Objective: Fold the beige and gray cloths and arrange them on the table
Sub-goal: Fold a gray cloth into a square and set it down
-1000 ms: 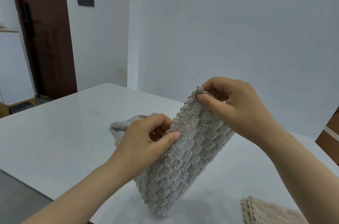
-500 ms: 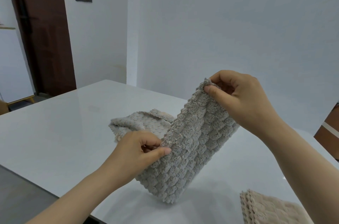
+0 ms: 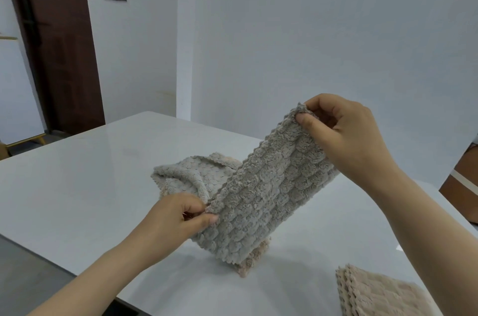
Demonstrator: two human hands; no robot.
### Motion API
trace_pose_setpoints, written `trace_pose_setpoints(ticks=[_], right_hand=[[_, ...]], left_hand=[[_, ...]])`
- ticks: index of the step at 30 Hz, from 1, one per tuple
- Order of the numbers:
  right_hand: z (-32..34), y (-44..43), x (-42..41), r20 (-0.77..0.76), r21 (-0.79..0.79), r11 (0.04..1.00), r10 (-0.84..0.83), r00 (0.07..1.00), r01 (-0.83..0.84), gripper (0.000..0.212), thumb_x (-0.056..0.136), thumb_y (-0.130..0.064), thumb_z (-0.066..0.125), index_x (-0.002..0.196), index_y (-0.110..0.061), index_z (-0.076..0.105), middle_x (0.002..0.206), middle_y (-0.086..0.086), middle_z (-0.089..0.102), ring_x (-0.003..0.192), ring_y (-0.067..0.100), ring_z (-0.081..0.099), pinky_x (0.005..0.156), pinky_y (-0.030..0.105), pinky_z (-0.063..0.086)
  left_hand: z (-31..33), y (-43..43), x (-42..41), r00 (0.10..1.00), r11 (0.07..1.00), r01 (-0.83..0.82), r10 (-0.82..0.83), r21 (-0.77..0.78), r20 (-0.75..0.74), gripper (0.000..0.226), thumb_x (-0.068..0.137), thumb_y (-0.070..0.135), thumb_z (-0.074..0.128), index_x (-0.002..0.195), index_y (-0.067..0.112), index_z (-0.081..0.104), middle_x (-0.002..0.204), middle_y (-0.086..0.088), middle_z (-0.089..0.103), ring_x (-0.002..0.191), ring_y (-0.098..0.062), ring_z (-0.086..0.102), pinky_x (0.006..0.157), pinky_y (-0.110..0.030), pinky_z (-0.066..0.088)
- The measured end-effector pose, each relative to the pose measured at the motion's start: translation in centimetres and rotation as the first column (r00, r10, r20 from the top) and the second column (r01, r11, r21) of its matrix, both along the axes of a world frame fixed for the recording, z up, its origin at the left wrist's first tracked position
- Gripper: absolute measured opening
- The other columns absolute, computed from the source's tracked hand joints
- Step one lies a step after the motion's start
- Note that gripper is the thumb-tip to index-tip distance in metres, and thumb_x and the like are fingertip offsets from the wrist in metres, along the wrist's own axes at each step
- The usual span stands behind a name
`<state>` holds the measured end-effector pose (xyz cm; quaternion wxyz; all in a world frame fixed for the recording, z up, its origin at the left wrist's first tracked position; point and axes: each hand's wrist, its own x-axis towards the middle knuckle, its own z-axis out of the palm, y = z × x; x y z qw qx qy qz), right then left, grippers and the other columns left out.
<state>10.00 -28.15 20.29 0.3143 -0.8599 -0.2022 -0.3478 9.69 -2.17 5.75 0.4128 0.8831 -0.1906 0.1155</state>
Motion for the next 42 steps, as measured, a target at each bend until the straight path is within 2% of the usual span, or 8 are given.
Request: trace_pose_setpoints(ticks=[4, 10, 16, 21, 25, 29, 37, 42], right_hand=[[-0.3, -0.6, 0.2, 0.004, 0.017, 0.999, -0.028, 1.000, 0.028, 0.013, 0.089, -0.021, 0.065, 0.077, -0.016, 0.062, 0.054, -0.004, 0.047, 0.052, 0.009, 0.041, 0.050, 0.015, 0.030], [-1.6, -1.7, 0.6, -0.043, 0.050, 0.995, -0.082, 0.996, 0.085, 0.014, 0.088, -0.021, 0.066, 0.076, -0.016, 0.062, 0.055, -0.005, 0.051, 0.053, 0.007, 0.042, 0.050, 0.014, 0.032], [-3.2, -2.3, 0.9, -0.094, 0.095, 0.989, -0.105, 0.990, 0.114, 0.011, 0.089, -0.021, 0.064, 0.080, -0.014, 0.065, 0.070, 0.007, 0.066, 0.066, 0.019, 0.058, 0.061, 0.030, 0.043], [-4.3, -3.0, 1.2, -0.136, 0.137, 0.979, -0.136, 0.981, 0.154, 0.010, 0.089, -0.021, 0.065, 0.081, -0.016, 0.066, 0.072, 0.000, 0.067, 0.067, 0.011, 0.057, 0.059, 0.018, 0.042], [-5.1, -3.1, 1.3, -0.157, 0.189, 0.970, -0.126, 0.979, 0.155, 0.010, 0.090, -0.020, 0.063, 0.080, -0.020, 0.065, 0.073, -0.007, 0.065, 0.064, 0.001, 0.055, 0.057, 0.008, 0.041], [-5.7, -3.1, 1.5, -0.163, 0.236, 0.959, -0.123, 0.979, 0.159, 0.011, 0.090, -0.019, 0.063, 0.080, -0.020, 0.064, 0.073, -0.005, 0.065, 0.061, 0.002, 0.053, 0.057, 0.010, 0.041], [-6.4, -3.0, 1.4, -0.205, 0.295, 0.941, -0.108, 0.973, 0.167, 0.009, 0.092, -0.020, 0.060, 0.084, -0.018, 0.064, 0.078, -0.003, 0.065, 0.071, 0.015, 0.057, 0.058, 0.015, 0.041], [-6.7, -2.8, 1.2, -0.208, 0.290, 0.942, -0.108, 0.972, 0.167, 0.012, 0.094, -0.022, 0.058, 0.083, -0.019, 0.061, 0.063, -0.006, 0.056, 0.050, 0.004, 0.044, 0.048, 0.012, 0.035]], left_hand=[[0.5, 1.3, 0.4, 0.994, 0.995, -0.104, 0.104, 0.000, 0.026, 0.042, 0.086, 0.033, 0.064, 0.056, 0.008, 0.048, 0.060, -0.005, 0.049, 0.058, -0.014, 0.046, 0.058, -0.026, 0.036], [2.0, 2.5, 0.6, 0.977, 0.978, -0.204, 0.207, -0.045, 0.057, 0.030, 0.091, 0.020, 0.059, 0.063, 0.031, 0.060, 0.075, 0.005, 0.059, 0.075, -0.002, 0.054, 0.066, -0.015, 0.041], [3.1, 2.9, 0.7, 0.945, 0.936, -0.303, 0.320, -0.181, 0.072, 0.016, 0.082, 0.022, 0.070, 0.068, 0.030, 0.071, 0.067, 0.007, 0.067, 0.070, -0.005, 0.058, 0.054, -0.007, 0.037], [3.4, 3.2, 0.8, 0.937, 0.919, -0.322, 0.343, -0.226, 0.061, 0.011, 0.082, 0.021, 0.071, 0.075, 0.028, 0.073, 0.074, 0.022, 0.069, 0.071, 0.000, 0.062, 0.063, -0.021, 0.046], [3.5, 3.1, 1.0, 0.935, 0.906, -0.325, 0.350, -0.270, 0.052, 0.007, 0.079, 0.019, 0.074, 0.075, 0.026, 0.073, 0.073, 0.018, 0.070, 0.066, -0.001, 0.061, 0.057, -0.010, 0.043], [3.8, 3.1, 1.3, 0.929, 0.880, -0.333, 0.368, -0.339, 0.040, 0.015, 0.075, 0.020, 0.078, 0.085, 0.024, 0.069, 0.071, 0.004, 0.070, 0.063, -0.009, 0.060, 0.060, -0.019, 0.046], [4.0, 2.5, 1.5, 0.935, 0.872, -0.347, 0.349, -0.345, -0.060, 0.014, 0.084, 0.020, 0.068, 0.071, 0.018, 0.066, 0.055, 0.013, 0.060, 0.056, -0.008, 0.050, 0.056, -0.026, 0.039], [4.3, 1.5, 1.1, 0.931, 0.851, -0.356, 0.360, -0.386, -0.065, 0.015, 0.088, 0.024, 0.063, 0.076, 0.015, 0.063, 0.077, -0.001, 0.066, 0.072, -0.017, 0.059, 0.060, -0.029, 0.044]])
